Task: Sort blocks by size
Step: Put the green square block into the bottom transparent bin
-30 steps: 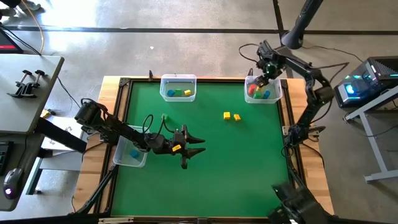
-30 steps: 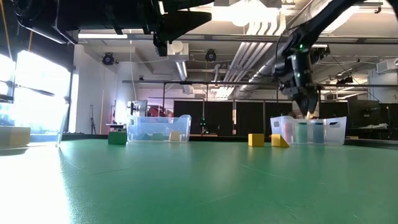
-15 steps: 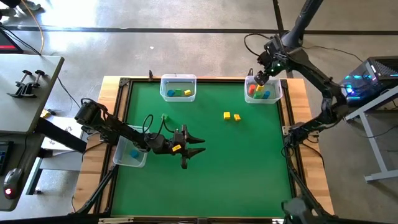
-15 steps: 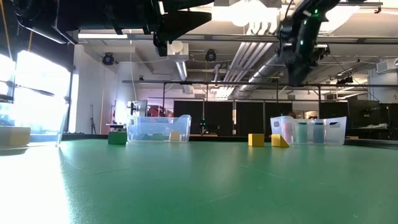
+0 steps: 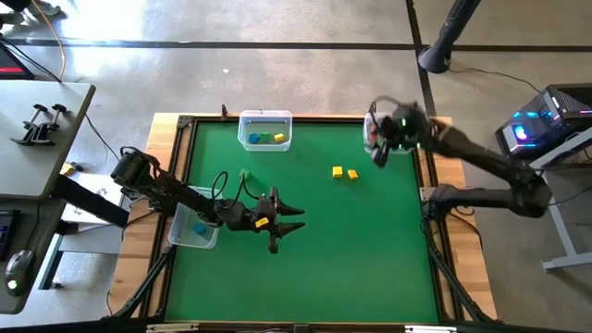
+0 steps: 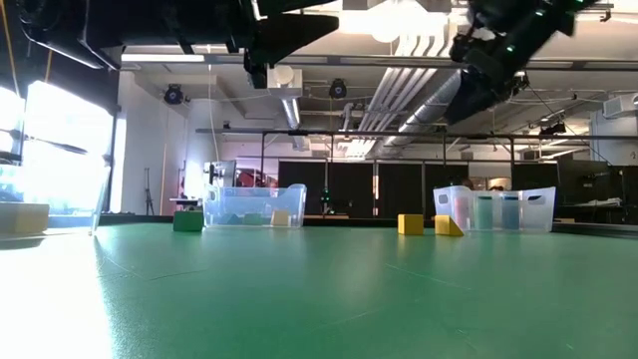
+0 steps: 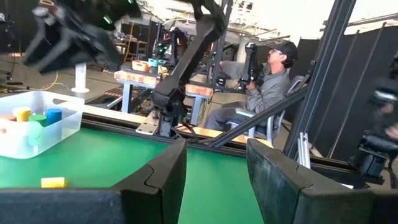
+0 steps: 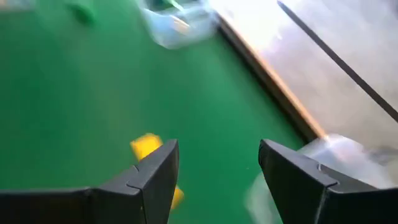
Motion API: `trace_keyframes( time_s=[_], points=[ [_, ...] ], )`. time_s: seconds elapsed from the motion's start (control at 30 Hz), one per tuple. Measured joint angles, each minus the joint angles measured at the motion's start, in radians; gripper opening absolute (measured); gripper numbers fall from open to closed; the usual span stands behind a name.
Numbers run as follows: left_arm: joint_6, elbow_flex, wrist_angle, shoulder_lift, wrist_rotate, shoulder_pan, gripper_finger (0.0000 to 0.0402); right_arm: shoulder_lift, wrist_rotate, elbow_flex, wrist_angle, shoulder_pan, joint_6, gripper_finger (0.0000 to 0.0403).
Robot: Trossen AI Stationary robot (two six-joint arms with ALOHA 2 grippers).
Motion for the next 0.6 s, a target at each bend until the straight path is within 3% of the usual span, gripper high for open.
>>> trace_keyframes(
  time_s=[0.2,0.37,0.47,0.6],
  points=[
    [0.019,0.000,0.001,0.000,-0.012,0.007,0.0154,-0.150,-0.022,-0.330,0.430,0.229,0.125,0.0222],
    [0.028,0.000,0.002,0.000,-0.012,0.007,0.0154,-0.147,-0.028,-0.583,0.945,0.457,0.198,0.0222],
    [0.037,0.000,-0.003,0.000,-0.012,0.007,0.0154,-0.107,0.043,-0.677,1.196,0.587,0.236,0.0222],
    [0.070,0.000,-0.021,0.000,-0.012,-0.005,0.0154,-0.041,0.205,-0.726,1.344,0.738,0.267,0.0222]
  ],
)
